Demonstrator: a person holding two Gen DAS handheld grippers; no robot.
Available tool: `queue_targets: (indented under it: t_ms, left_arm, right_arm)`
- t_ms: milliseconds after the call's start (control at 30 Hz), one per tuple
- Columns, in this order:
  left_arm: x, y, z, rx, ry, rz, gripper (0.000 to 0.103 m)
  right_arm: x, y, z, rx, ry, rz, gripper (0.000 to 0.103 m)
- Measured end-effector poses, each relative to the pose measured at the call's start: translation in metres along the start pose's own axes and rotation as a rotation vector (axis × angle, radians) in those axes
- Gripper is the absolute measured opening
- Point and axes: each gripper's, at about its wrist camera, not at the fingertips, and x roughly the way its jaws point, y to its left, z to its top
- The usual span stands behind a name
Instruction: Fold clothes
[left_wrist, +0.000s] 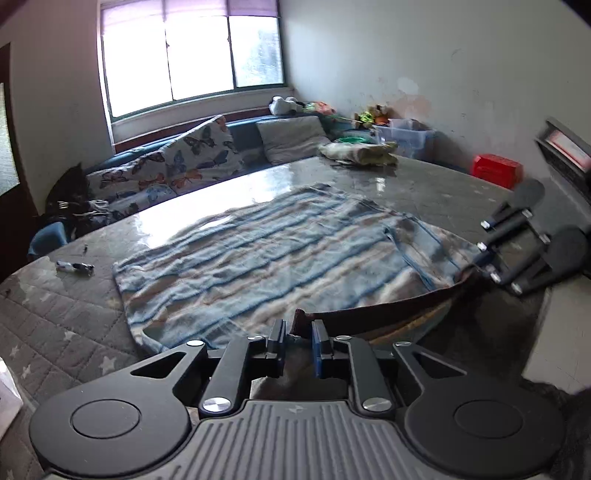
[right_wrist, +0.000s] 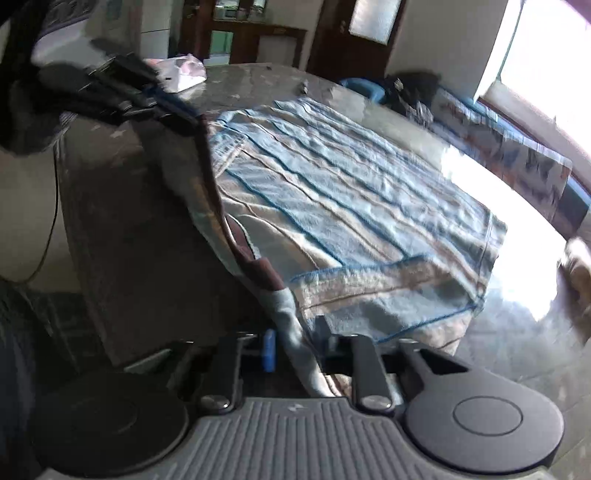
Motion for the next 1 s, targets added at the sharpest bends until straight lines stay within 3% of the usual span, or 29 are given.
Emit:
queue_targets:
  t_ms: [300,700,733,900,1000]
  left_arm:
    - [-0.03,-0.012,-0.03,0.061,0.013,0.022,0.049]
    - [-0.017,-0.036,-0.054,0.231,0.041,0.106,0.051]
    - [-0.016,-0.037,-0.055,0.247,0.042,0.116,0.049]
    - [-0.016,-0.033,-0.056,0.288,0.039,0.148,0.014]
    - [-0.023,-0.028,-0.052,0.253,0.023,0.131,0.008]
  right_arm:
    - [-0.008,-0.025,0.017,0.154,-0.032,0.047,0.006]
    - [-0.015,-0.027,0.032,0.157,-0.059,0.023,0.006]
    - [-0.015,-0.028,0.033,0.159,-0.064,0.019,0.005]
    - [-0.016,-0.027,0.032,0.163,-0.083,-0.013,0.004]
    - [-0.019,-0.026,0.03,0.166,-0.103,-0.022,0.004]
